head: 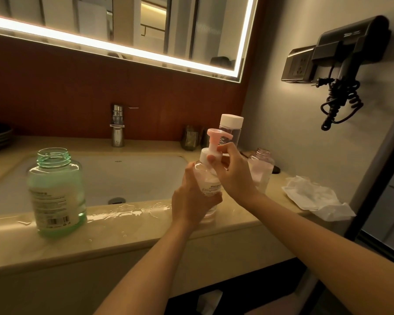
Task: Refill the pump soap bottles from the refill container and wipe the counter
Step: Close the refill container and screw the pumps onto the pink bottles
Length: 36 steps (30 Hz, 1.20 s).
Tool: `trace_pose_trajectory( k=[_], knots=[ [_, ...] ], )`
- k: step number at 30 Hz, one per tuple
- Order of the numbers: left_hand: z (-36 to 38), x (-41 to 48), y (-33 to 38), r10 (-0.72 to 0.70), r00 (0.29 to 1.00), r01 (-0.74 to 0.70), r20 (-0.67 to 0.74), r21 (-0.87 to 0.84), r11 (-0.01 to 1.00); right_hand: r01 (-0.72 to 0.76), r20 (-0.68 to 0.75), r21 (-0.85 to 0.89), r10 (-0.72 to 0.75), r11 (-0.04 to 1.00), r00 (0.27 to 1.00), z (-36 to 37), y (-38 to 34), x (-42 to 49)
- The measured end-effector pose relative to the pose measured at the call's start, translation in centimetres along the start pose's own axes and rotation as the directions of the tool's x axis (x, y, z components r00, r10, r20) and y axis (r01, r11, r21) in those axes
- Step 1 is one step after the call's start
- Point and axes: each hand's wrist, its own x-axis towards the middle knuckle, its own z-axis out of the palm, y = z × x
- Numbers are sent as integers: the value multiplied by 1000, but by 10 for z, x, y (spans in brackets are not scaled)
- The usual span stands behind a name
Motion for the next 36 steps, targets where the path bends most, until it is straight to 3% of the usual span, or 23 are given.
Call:
trace_pose_trajectory(
  k=[5,10,12,22,27,33,36],
  knots=[
    [2,1,-2,10,1000,-10,0,-2,1000,-27,-15,-15,27,1000,1000,1,-4,5],
    [3,1,-3,-4,1000,4,0,19,1000,-201,223,92,177,975,959,-5,-14,16],
    [3,1,-4,-6,1000,6,3,20,1000,-192,271,91,161,977,949,-2,-13,13],
    [3,1,-3,-8,1000,8,1,12,1000,-156,272,110,121,982,955,-6,-14,15],
    [2,1,-3,-21,1000,21,9,-3,1000,-289,381,202,197,936,904,-4,-17,14],
    [3,1,-3,-19,1000,20,10,-3,1000,-96,123,-143,114,985,986,2,-8,12],
    [3,1,-4,-20,1000,20,14,-3,1000,-135,118,-103,147,985,982,0,-9,21]
  ],
)
